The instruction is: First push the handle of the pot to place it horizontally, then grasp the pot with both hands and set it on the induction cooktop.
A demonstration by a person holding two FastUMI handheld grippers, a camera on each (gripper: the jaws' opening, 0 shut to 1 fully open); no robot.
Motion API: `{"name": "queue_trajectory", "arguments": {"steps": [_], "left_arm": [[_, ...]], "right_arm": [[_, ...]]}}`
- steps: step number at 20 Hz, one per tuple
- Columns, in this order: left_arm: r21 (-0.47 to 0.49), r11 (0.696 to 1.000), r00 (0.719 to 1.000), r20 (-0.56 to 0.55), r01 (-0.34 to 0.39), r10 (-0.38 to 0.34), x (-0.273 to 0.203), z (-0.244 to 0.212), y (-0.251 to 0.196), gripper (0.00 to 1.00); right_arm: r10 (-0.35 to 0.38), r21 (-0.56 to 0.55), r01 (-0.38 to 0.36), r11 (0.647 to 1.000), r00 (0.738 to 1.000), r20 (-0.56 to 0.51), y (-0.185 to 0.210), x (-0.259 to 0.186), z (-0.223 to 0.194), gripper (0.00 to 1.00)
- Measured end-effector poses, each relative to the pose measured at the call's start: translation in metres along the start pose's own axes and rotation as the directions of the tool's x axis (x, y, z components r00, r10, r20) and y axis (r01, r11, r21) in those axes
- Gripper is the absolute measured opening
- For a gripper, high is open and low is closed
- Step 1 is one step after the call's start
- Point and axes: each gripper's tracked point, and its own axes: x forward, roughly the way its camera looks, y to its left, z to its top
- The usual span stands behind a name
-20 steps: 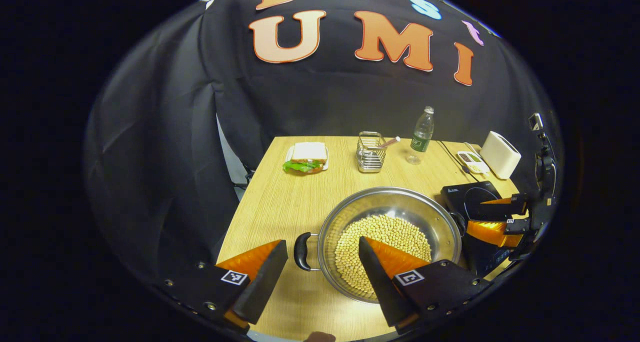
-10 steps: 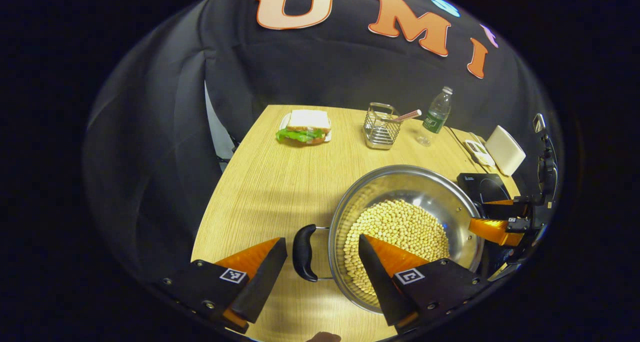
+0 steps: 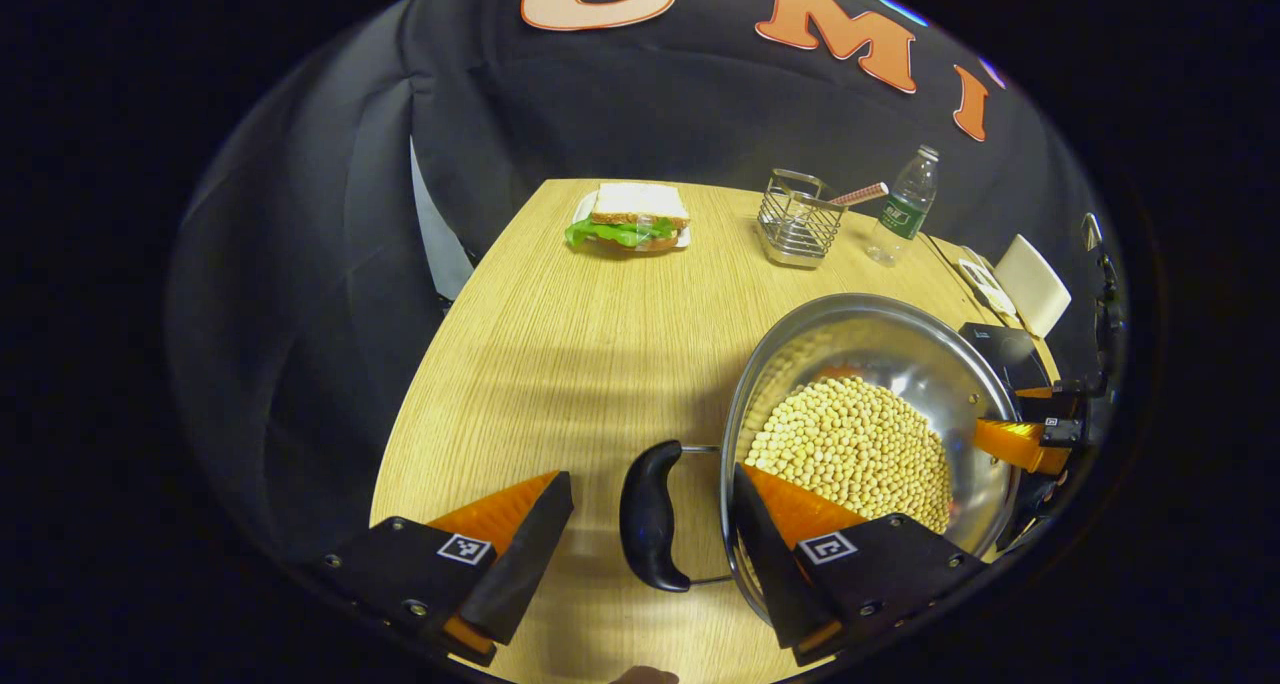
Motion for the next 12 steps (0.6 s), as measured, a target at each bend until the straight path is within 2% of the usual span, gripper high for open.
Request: {"name": "queue_trajectory", "arguments": {"steps": [2, 3, 4, 8, 9, 10, 11, 12], "left_arm": [[0.004, 1.000, 1.000, 0.004, -0.008, 0.008, 0.002, -0.002, 0.001, 0.95], [0.005, 1.000, 1.000, 0.007, -0.013, 0.013, 0.003, -0.002, 0.000, 0.92], [0.002, 1.000, 1.000, 0.008, -0.017, 0.017, 0.006, -0.004, -0.001, 0.96], [-0.014, 0.999, 0.999, 0.015, -0.028, 0.029, 0.012, -0.006, -0.006, 0.95], [-0.017, 1.000, 0.999, 0.024, -0.024, 0.025, 0.013, -0.005, -0.008, 0.95], [-0.026, 1.000, 0.999, 0.034, -0.015, 0.016, 0.012, -0.004, -0.013, 0.94], [-0.030, 0.999, 0.999, 0.041, -0.016, 0.017, 0.013, -0.004, -0.015, 0.83], [-0.029, 0.999, 0.999, 0.050, -0.016, 0.017, 0.012, -0.004, -0.015, 0.77]], "right_arm": [[-0.001, 0.005, 0.001, 1.000, 1.000, -0.002, 0.000, 0.001, 0.000, 0.73], [-0.001, 0.006, 0.001, 1.000, 1.000, -0.004, 0.000, 0.001, 0.000, 0.72], [-0.001, 0.008, 0.001, 1.000, 1.000, -0.005, -0.001, 0.001, -0.001, 0.72], [-0.026, 0.010, 0.026, 1.000, 1.000, 0.006, -0.002, 0.004, -0.001, 0.71], [-0.031, 0.020, 0.031, 0.999, 1.000, 0.004, -0.002, 0.005, -0.001, 0.67], [-0.035, 0.040, 0.035, 0.999, 0.999, -0.004, -0.002, 0.006, -0.003, 0.71], [-0.037, 0.063, 0.037, 0.997, 0.999, -0.003, -0.002, 0.008, -0.003, 0.70], [-0.037, 0.084, 0.038, 0.996, 0.999, -0.008, -0.003, 0.008, -0.003, 0.68]]}}
